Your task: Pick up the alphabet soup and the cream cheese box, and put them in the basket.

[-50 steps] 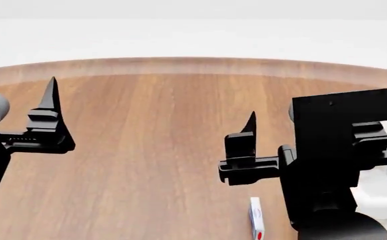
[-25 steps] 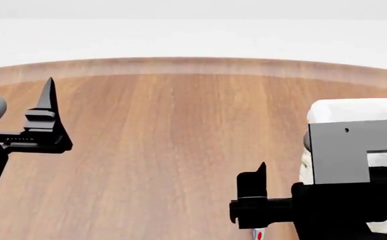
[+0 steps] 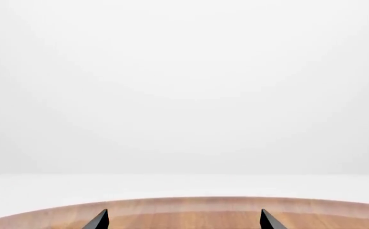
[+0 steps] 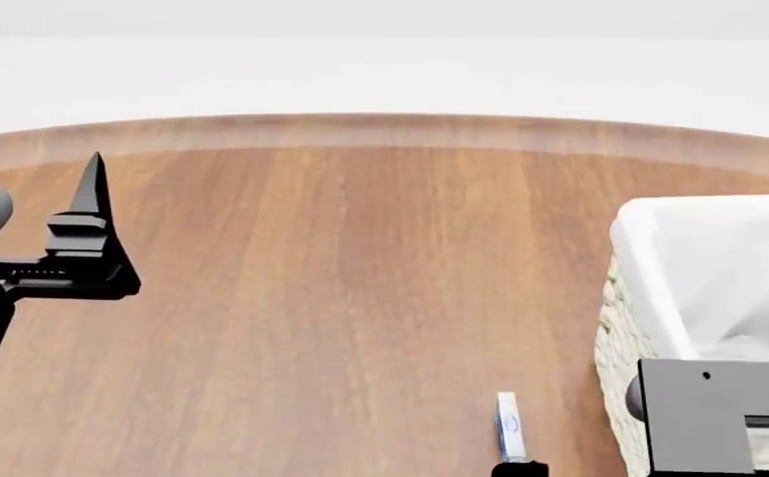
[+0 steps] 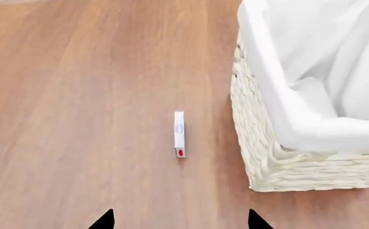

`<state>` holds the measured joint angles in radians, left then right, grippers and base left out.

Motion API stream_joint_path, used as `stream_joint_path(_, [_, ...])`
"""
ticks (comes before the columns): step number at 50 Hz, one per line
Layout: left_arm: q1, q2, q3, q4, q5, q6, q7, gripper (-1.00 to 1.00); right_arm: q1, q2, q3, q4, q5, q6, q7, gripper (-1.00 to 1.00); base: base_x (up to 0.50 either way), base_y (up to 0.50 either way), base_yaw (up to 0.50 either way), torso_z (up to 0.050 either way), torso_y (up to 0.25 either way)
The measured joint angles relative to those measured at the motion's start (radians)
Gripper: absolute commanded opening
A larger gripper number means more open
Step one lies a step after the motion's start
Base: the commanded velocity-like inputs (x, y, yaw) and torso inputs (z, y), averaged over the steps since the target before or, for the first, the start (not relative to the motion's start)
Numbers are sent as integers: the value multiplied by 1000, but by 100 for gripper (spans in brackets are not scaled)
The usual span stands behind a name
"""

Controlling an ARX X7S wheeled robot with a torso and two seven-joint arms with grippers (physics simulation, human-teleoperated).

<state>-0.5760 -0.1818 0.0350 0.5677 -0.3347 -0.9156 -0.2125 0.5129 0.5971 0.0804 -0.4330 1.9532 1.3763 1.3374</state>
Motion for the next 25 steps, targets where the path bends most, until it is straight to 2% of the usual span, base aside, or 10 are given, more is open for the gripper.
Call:
stream_joint_path(12, [1,-6,4,-20,-1,16,-3,100,-175,12,94,-8,-10,-31,-46,100,0,0,0,0,0])
stream_joint_path(19, [0,-10,3,-30,-4,22,-6,100,-422,-29,194,6,-141,-35,-216,100,0,0,0,0,0])
stream_joint_path(25, [-1,-13,2,-32,-8,23,-8,100,-554,-51,243,12,-211,-42,-308,100,0,0,0,0,0])
